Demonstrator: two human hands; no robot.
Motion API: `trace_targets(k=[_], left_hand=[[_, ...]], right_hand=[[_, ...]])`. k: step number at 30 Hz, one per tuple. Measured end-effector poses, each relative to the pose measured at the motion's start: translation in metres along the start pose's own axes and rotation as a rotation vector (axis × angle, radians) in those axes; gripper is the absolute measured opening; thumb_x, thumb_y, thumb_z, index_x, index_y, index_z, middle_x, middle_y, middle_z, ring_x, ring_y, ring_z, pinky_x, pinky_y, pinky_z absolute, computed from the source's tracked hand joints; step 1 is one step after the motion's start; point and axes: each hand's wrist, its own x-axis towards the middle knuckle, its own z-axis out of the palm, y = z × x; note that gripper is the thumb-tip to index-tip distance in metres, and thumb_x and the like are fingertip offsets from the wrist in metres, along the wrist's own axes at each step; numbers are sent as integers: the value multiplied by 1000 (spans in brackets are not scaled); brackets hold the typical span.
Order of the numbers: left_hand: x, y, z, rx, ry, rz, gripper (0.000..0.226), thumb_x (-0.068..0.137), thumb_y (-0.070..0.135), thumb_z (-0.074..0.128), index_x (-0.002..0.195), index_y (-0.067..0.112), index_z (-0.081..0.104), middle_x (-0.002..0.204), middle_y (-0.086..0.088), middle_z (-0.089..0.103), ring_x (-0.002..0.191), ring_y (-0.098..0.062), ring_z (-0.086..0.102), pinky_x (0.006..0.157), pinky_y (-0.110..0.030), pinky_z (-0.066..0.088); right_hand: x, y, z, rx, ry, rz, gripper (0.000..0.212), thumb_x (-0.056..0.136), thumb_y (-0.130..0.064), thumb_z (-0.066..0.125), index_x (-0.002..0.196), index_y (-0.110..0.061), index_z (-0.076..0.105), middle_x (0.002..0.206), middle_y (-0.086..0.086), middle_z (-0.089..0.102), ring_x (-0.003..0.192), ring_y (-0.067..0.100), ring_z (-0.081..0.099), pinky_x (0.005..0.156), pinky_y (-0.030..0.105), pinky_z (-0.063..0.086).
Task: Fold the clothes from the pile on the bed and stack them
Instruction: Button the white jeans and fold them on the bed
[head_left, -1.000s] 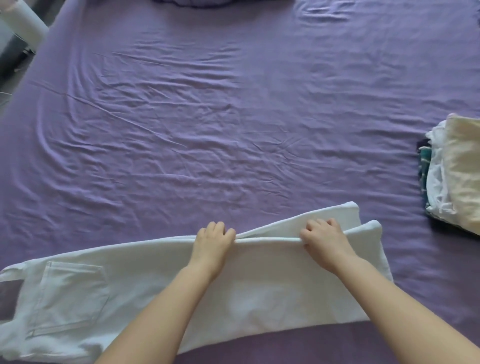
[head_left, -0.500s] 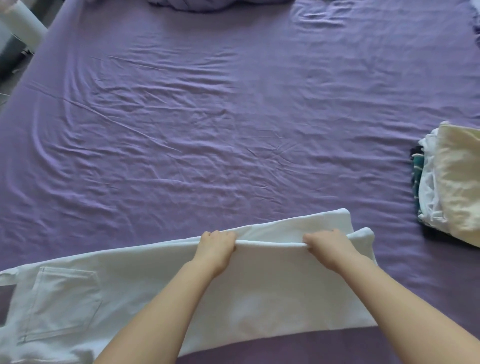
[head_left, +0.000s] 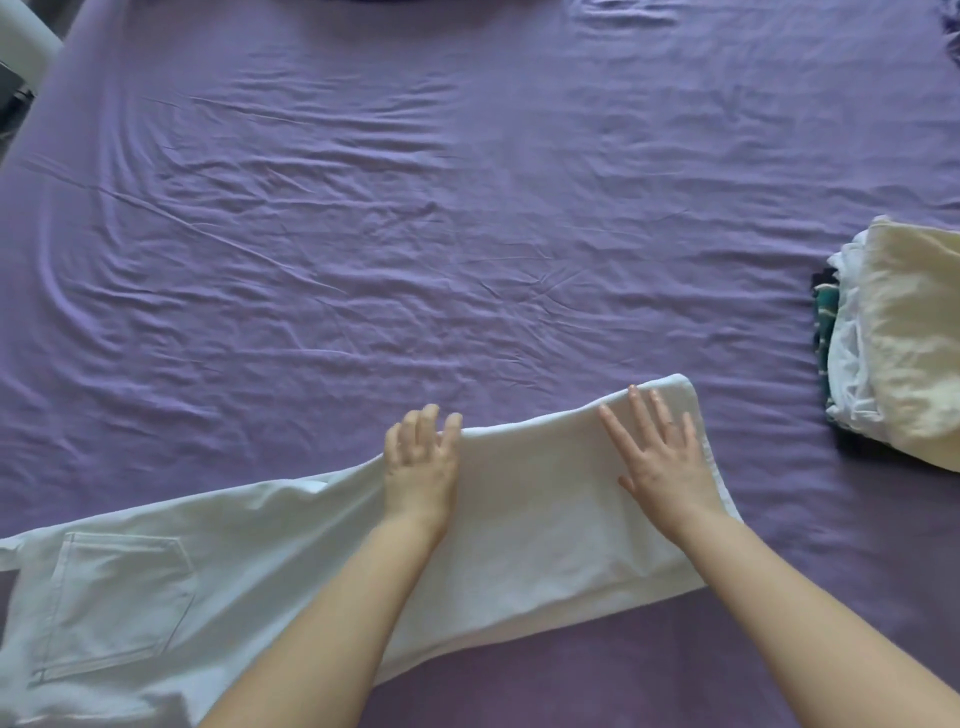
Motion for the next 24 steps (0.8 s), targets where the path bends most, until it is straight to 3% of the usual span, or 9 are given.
trace_targets(k=[2,3,5,7,8,18,20,22,24], left_hand=[[-24,12,7,-18,-7,120,67,42,18,90,107,18,72,112,-12,67,101,-30,66,83,-44,54],[-37,18,13,-32,-81,147,66,47,20,89,111,20,71,118,-14,65,108,-32,63,87,-49,52],[-59,27,27,-41,-234,143,59,79,23,68,135,28,50,148,-15,37,136,-35,35,108,-60,28],[-74,30,45,-50,-364,105,58,97,21,38,149,32,16,159,-10,0,145,-34,-1,110,-62,-6],[-79,30,49,-53,-402,80,58,98,22,32,150,32,7,159,-7,-8,145,-32,-9,109,-61,-11],[-113,7,48,-115,-463,222,66,93,51,36,150,31,9,160,0,-9,146,-24,-10,115,-54,-1],[-123,-7,50,-88,-478,295,70,92,52,40,150,32,6,159,-1,-11,146,-24,-10,114,-55,-1],[-135,-18,54,-50,-485,347,71,92,43,44,149,33,5,159,-4,-11,146,-27,-9,113,-56,1],[-146,-23,58,-25,-460,347,68,93,33,43,149,30,6,159,-7,-6,146,-29,-4,112,-55,7]], right_hand=[[-10,-6,15,36,-66,-25,70,97,-28,40,146,-39,-8,157,3,-15,145,28,-11,114,49,8],[-16,-9,21,56,-102,-32,62,99,-30,33,148,-37,-3,158,2,-13,145,27,-11,114,50,8],[-31,-12,35,76,-137,-37,57,100,-36,27,148,-36,-2,158,0,-12,144,26,-14,113,51,4],[-44,-11,44,43,-161,-53,61,97,-46,27,147,-37,-7,157,1,-15,143,26,-18,113,53,0],[-50,-11,48,23,-172,-63,65,95,-51,27,147,-37,-9,157,2,-17,143,27,-20,112,54,-1],[-81,-41,43,-1,-237,-189,87,79,-72,43,145,-45,-7,150,5,-27,141,38,-19,110,60,1],[-91,-52,36,-12,-170,-193,85,72,-62,64,144,-42,24,155,19,6,141,46,9,105,65,19],[-96,-61,32,-41,-67,-217,79,48,-48,87,121,-30,63,129,26,54,117,48,51,81,63,46],[-99,-65,34,-50,47,-218,69,36,-32,92,101,-20,74,106,25,67,95,44,65,63,54,55]])
